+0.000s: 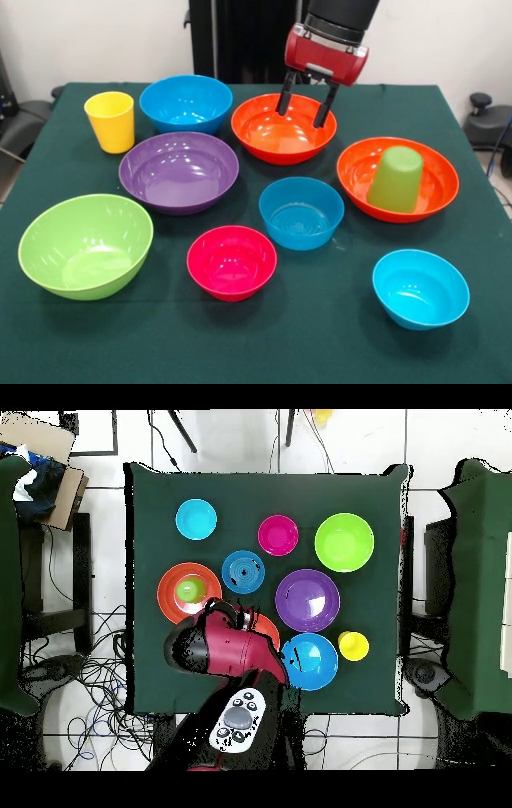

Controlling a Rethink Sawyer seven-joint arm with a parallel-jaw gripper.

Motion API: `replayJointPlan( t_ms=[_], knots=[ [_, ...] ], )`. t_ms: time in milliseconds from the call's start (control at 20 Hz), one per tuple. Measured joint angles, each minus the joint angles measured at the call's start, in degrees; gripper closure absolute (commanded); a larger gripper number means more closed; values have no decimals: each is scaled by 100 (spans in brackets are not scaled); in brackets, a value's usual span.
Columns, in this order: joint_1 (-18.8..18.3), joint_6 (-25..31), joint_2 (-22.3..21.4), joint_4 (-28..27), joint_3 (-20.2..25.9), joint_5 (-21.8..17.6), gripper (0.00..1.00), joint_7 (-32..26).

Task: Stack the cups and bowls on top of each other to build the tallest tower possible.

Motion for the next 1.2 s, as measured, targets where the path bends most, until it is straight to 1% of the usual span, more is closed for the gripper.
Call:
replayJointPlan(
  t_ms=[450, 1050, 1200],
  knots=[
    [8, 0, -96, 11, 2, 0, 0, 0],
    [8, 1, -695, 381, 88, -2, 0, 0],
    [8, 1, -752, 453, 139, -1, 0, 0]
  ],
)
